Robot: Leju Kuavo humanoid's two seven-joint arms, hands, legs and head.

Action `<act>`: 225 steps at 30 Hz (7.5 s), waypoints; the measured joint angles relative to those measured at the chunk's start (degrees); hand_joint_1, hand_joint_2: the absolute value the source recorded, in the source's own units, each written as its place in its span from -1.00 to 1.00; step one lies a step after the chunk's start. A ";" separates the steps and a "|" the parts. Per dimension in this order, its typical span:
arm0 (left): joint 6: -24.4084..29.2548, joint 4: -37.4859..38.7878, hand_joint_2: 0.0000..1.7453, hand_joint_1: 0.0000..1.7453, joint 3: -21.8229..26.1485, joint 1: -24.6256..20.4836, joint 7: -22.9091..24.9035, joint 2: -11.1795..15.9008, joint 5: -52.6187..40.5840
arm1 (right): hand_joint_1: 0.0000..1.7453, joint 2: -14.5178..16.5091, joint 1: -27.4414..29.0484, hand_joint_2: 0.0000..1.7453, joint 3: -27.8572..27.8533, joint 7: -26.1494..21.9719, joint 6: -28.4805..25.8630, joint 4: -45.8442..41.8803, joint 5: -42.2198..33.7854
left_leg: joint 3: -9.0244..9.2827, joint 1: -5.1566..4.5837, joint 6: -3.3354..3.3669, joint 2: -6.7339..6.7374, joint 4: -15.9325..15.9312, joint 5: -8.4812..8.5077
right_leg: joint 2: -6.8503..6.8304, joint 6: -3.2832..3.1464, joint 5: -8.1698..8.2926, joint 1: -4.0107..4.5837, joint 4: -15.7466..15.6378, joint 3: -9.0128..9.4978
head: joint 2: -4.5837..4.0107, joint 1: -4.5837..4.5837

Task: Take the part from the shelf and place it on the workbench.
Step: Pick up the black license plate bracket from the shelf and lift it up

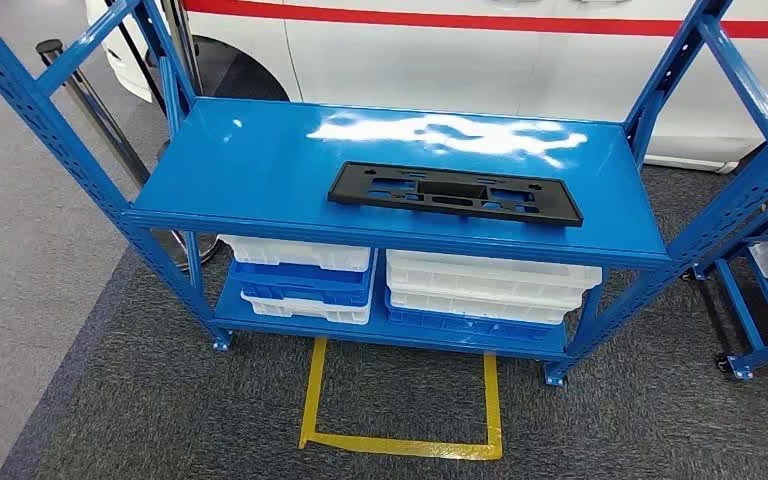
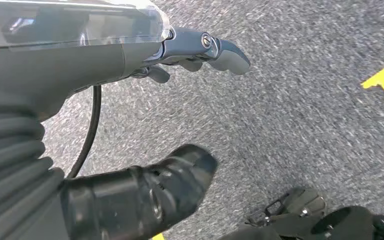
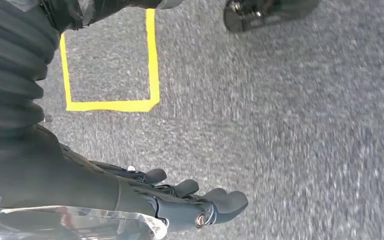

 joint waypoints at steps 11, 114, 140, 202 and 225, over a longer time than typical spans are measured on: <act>1.20 1.14 -1.00 -1.00 4.34 -0.80 -1.94 -0.90 -5.94 | -1.00 1.46 -0.90 -1.00 -15.50 -2.59 -4.34 -0.09 12.04 | 0.00 0.00 0.00 0.00 0.00 0.00 | 0.00 0.00 0.00 0.00 0.00 0.01 | 0.00 0.00; 0.08 3.69 -1.00 -1.00 12.33 -2.94 -9.87 -6.78 -18.95 | -1.00 -8.13 -1.21 1.00 49.87 -29.40 -2.14 -66.43 28.42 | -0.31 -0.01 0.92 -0.18 0.50 -0.15 | -0.20 0.77 0.26 -0.14 -0.28 0.00 | 0.00 0.00; 0.10 3.69 -1.00 -1.00 12.36 -2.58 -9.34 -7.07 -18.99 | -1.00 -8.92 0.95 1.00 48.13 -29.13 -2.99 -67.13 28.99 | -7.07 0.32 0.37 -2.40 9.77 0.27 | 1.91 -1.30 -2.10 0.05 0.65 1.58 | 0.00 -0.04; -0.03 4.20 -1.00 -1.00 12.50 -2.64 -8.90 -7.46 -19.07 | -1.00 -10.33 2.48 1.00 45.80 -27.44 -5.48 -69.86 33.81 | -6.28 -0.07 -0.06 -2.74 6.19 0.57 | 1.45 -1.03 -1.80 -0.21 0.30 1.87 | 0.00 -0.15; 1.34 4.22 -1.00 -1.00 12.59 -2.95 -7.10 -7.49 -19.12 | -1.00 -11.38 3.48 1.00 43.04 -25.74 -7.75 -72.40 36.53 | -5.15 -0.52 1.53 -2.86 2.30 2.79 | 1.25 0.57 -2.75 0.03 -0.76 2.88 | 0.00 -0.20</act>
